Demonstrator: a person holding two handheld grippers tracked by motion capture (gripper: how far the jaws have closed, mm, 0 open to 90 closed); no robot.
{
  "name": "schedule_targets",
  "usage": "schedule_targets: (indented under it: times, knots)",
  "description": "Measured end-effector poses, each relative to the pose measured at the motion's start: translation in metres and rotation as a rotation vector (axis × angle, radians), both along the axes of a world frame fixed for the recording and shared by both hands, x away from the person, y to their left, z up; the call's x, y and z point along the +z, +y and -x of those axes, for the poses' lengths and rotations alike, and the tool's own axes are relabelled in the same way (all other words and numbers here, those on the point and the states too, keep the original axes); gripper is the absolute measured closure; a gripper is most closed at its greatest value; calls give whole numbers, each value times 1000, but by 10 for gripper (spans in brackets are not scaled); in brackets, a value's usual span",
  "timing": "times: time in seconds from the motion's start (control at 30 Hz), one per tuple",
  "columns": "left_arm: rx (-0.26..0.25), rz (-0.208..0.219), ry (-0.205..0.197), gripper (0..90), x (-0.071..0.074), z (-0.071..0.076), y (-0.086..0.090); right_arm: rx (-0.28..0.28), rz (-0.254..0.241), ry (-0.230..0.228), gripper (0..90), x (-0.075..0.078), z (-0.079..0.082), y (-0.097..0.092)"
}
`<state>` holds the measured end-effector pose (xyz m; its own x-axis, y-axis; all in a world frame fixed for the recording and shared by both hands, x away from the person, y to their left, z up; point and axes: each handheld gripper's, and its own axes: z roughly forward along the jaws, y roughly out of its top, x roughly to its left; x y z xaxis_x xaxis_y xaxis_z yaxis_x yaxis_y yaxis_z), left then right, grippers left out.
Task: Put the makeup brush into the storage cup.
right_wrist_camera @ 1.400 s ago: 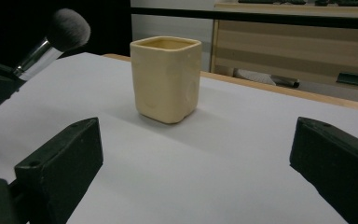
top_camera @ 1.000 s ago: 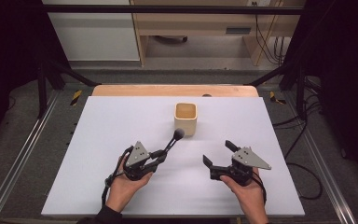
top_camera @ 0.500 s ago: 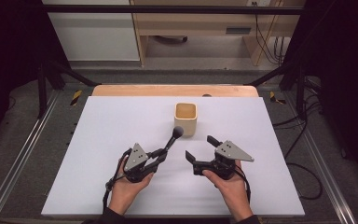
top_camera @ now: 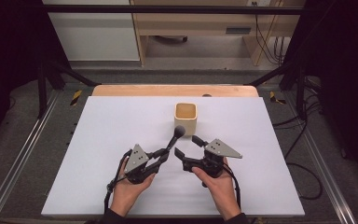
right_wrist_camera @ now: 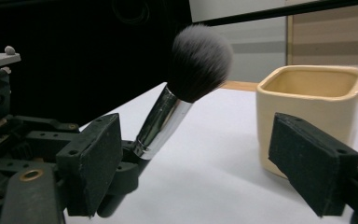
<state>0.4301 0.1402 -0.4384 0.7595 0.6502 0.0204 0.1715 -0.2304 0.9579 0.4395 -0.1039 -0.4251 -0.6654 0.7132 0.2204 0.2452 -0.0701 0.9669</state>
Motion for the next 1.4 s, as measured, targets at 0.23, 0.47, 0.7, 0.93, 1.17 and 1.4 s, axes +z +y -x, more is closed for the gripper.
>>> schedule_targets:
  times: [0.23, 0.47, 0.7, 0.93, 1.17, 1.4]
  knots:
    - [-11, 0, -4, 745, 1, 2, -2, 34, -46, 27, 235, -4, -3, 12]
    - [-14, 7, -6, 745, 2, 2, -3, 47, -77, 46, 364, -7, -8, 17]
    - [-19, 4, -10, 745, 1, 3, -5, 71, -106, 54, 467, -6, -9, 19]
    - [-23, 2, -8, 745, 1, 3, -6, 82, -119, 61, 550, -6, -10, 18]
    - [-24, 3, -10, 745, 1, 4, -6, 84, -127, 70, 600, -7, -11, 17]
    - [-23, 5, -12, 745, 1, 4, -5, 88, -144, 78, 635, -7, -12, 16]
